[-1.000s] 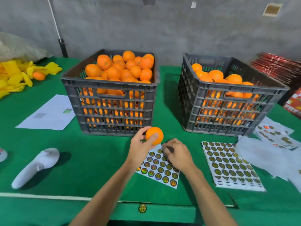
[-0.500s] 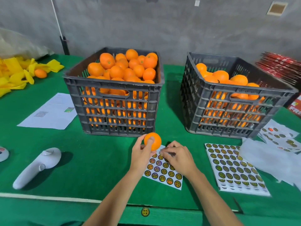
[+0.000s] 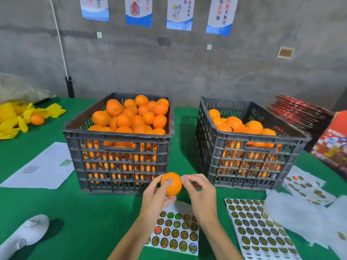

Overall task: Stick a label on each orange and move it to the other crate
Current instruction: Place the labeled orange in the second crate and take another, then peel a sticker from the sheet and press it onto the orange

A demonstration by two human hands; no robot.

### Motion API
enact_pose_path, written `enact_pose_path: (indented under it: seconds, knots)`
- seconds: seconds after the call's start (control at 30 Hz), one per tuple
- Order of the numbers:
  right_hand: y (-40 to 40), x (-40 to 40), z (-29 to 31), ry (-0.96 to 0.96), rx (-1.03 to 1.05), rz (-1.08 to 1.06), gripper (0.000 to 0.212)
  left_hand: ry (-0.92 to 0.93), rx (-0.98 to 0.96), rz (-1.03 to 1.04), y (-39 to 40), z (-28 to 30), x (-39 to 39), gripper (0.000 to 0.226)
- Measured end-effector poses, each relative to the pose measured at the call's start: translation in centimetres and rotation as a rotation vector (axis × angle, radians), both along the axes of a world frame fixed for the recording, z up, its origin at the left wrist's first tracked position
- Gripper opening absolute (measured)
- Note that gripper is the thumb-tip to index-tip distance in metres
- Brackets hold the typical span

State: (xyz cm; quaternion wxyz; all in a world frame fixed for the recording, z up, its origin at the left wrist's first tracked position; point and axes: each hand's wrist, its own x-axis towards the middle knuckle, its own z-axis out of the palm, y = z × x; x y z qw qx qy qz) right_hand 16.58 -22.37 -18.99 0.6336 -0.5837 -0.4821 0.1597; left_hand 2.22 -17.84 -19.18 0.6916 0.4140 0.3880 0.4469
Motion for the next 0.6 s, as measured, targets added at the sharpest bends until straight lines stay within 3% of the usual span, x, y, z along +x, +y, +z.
enact_pose_path:
  seconds: [0.07, 0.2, 0.27, 0.33, 0.4, 0.47, 0.6]
  knots:
    - [-0.2, 0.8, 2.1, 0.124, 0.016, 0.076, 0.007, -0.059, -0.005, -0.067, 0.2, 1.9, 0.5, 0.034]
    - [-1.2, 2.3, 4.7, 0.106, 0.065, 0.103, 0.014, -0.157, -0.045, -0.127, 0.2, 4.3, 2.2, 0.033]
    - [-1.8, 2.7, 5.3, -0.066, 0.032, 0.086, 0.033, -0.190, -0.062, -0.137, 0.3, 5.3, 3.5, 0.035]
    - [-2.2, 3.0, 5.5, -0.427, -0.023, 0.009, 0.061, -0.202, -0.061, -0.128, 0.5, 6.4, 4.9, 0.037]
    - [-2.2, 3.6, 6.0, -0.678, -0.028, -0.099, 0.075, -0.156, -0.009, -0.129, 0.7, 7.9, 6.3, 0.038]
    - [-1.8, 4.9, 7.5, -0.762, 0.019, -0.202, 0.073, -0.054, 0.117, -0.146, 1.0, 9.8, 7.9, 0.035]
    - [-0.3, 8.2, 12.4, -0.719, 0.030, -0.328, 0.069, 0.099, 0.411, -0.180, 1.9, 14.6, 10.2, 0.007]
